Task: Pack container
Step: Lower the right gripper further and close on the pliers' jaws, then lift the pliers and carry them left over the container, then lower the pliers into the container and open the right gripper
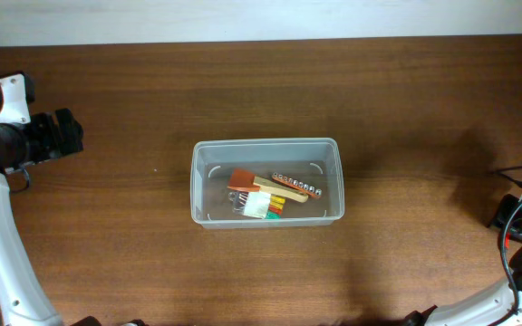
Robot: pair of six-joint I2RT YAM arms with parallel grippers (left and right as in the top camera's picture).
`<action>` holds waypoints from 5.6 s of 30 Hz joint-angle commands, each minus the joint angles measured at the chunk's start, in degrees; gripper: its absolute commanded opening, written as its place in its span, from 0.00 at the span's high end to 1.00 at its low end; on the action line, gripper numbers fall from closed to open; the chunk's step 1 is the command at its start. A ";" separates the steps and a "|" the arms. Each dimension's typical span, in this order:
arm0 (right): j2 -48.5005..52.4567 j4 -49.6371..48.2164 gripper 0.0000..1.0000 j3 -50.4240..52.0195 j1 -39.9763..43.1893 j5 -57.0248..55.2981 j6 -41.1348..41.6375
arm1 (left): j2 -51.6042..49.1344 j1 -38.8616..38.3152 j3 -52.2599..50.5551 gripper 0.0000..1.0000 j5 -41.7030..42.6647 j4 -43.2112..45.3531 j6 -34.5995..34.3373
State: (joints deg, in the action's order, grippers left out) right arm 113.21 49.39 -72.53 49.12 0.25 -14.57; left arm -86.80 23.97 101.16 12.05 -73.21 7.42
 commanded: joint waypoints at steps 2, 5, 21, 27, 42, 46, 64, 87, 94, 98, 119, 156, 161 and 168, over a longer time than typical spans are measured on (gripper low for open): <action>0.74 -0.61 0.57 0.90 0.11 -0.90 3.17 | -0.09 0.20 1.16 0.01 0.61 0.07 -0.50; 0.76 -0.59 0.58 0.90 0.13 -0.94 4.15 | -0.09 0.20 1.16 0.01 0.61 0.09 -0.50; 0.74 -0.83 0.62 0.90 0.13 -3.96 10.60 | -0.09 0.20 1.16 0.01 0.61 0.07 -0.50; 0.74 -0.83 0.69 0.90 0.13 -3.93 10.58 | -0.09 0.20 1.16 0.01 0.61 0.07 -0.50; 0.74 -0.98 0.80 0.90 0.13 -3.93 10.62 | -0.09 0.20 1.16 0.01 0.61 0.09 -0.50; 0.74 -0.72 0.83 0.90 0.13 -3.93 10.60 | -0.09 0.20 1.16 0.01 0.61 0.07 -0.50; 0.74 0.48 0.86 0.31 0.04 -3.93 10.58 | -0.09 0.20 1.16 0.01 0.61 0.07 -0.50; 0.74 17.81 0.87 -18.56 -4.68 -3.72 7.74 | -0.09 0.20 1.16 0.01 0.61 0.07 -0.50; 0.74 20.94 0.87 -24.17 -16.09 -3.74 2.73 | -0.09 0.20 1.16 0.01 0.61 0.09 -0.50; 0.74 22.71 0.87 -27.98 -23.63 -3.72 0.83 | -0.09 0.20 1.16 0.01 0.61 0.09 -0.50; 0.72 35.04 0.86 -41.55 -62.60 -3.72 -3.93 | -0.09 0.20 1.16 0.01 0.61 0.07 -0.50; 0.74 26.95 0.86 -29.77 -80.98 5.75 -5.14 | -0.09 0.20 1.16 0.01 0.61 0.09 -0.50; 0.74 25.22 0.86 -26.80 -80.98 5.77 -5.14 | -0.09 0.20 1.16 0.01 0.61 0.07 -0.50; 0.74 21.75 0.85 -24.13 -80.98 5.75 -5.14 | -0.09 0.20 1.16 0.01 0.61 0.07 -0.50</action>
State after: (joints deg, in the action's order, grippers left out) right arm 113.75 72.10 -97.76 -31.62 5.30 -19.53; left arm -86.80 23.97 101.16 12.05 -73.19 7.42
